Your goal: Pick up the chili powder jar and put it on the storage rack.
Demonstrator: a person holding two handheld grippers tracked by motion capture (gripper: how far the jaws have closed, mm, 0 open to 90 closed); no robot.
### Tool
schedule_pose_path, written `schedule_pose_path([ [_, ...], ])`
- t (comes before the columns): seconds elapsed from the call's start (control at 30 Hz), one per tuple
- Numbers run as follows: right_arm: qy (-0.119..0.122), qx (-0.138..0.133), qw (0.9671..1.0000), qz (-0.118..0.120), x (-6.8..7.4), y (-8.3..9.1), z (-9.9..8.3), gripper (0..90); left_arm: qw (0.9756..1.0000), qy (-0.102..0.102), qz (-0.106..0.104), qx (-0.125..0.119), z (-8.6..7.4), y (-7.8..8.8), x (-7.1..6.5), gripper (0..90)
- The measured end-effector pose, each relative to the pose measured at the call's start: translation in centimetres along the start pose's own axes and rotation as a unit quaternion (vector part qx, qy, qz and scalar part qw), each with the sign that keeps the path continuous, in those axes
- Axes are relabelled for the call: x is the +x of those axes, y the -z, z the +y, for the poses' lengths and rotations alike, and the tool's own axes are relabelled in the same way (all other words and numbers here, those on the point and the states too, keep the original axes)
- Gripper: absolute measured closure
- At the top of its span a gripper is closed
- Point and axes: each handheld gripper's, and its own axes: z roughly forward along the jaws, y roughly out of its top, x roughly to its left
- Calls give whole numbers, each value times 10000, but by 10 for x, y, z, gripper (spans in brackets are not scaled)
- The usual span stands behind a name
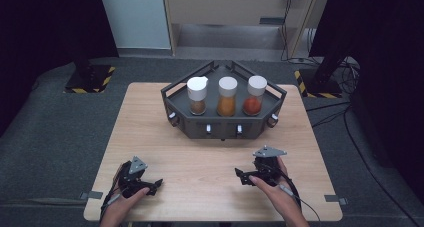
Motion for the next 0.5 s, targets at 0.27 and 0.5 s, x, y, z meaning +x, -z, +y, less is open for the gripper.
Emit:
schedule_pose_path([
  [0.27,34,213,9998,-4,6,-19,-9,41,10000,0,0,-1,0,0,0,0],
  [0.5,88,335,9994,-29,12,-30,-15,41,10000,-1,1,1,0,0,0,0],
])
